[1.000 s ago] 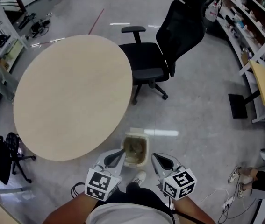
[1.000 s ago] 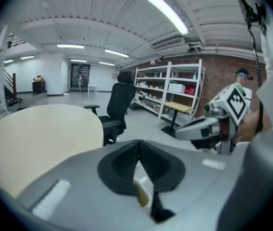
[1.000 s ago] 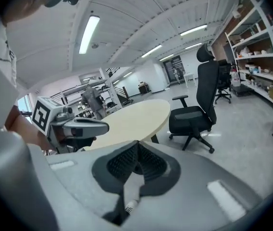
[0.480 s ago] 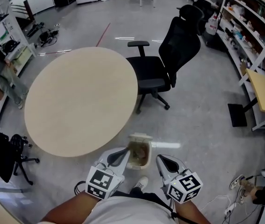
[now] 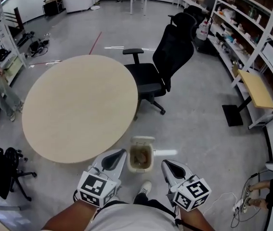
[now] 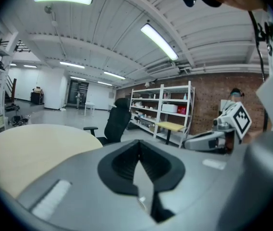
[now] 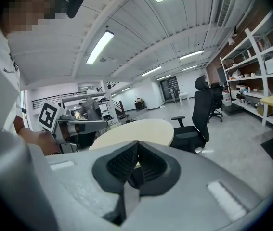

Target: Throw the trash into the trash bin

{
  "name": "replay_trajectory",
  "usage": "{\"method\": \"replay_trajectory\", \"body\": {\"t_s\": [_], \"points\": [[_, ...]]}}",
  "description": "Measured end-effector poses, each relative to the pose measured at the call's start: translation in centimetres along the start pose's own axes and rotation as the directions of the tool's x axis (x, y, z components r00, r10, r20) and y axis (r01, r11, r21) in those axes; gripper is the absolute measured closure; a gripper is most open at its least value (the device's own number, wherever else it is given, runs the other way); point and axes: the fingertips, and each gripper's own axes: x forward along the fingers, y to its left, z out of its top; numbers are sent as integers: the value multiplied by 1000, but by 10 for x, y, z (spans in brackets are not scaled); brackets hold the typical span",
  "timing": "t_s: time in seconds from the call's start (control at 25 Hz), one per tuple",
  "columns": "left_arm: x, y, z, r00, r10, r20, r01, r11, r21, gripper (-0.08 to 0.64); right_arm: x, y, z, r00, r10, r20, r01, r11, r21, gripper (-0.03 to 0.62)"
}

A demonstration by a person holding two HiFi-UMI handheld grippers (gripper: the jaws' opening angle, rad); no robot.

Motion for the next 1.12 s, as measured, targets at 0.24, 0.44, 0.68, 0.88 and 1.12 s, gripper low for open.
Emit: {"method": "replay_trajectory", "body": {"t_s": [0.24,0.44,0.68,0.88,1.12], "points": [[-45,14,3,999,-19,33,19,1000,0,552,-12,39,-6,998,-52,27,52,999,9,589],[-71,12,2,997,-54,51,54,999,1,552,-19,67,-5,994,-91,57,91,996,3,589],[-77,-4,2,992,-109,71,107,994,23,552,-35,79,-4,988,-133,74,136,990,-27,591],[-80,-5,4,992,-94,89,91,995,30,552,-45,72,-5,985,-154,78,157,987,-39,591],[-75,-6,3,996,-18,91,18,1000,5,552,-52,51,-2,990,-127,66,130,991,-40,591]]}}
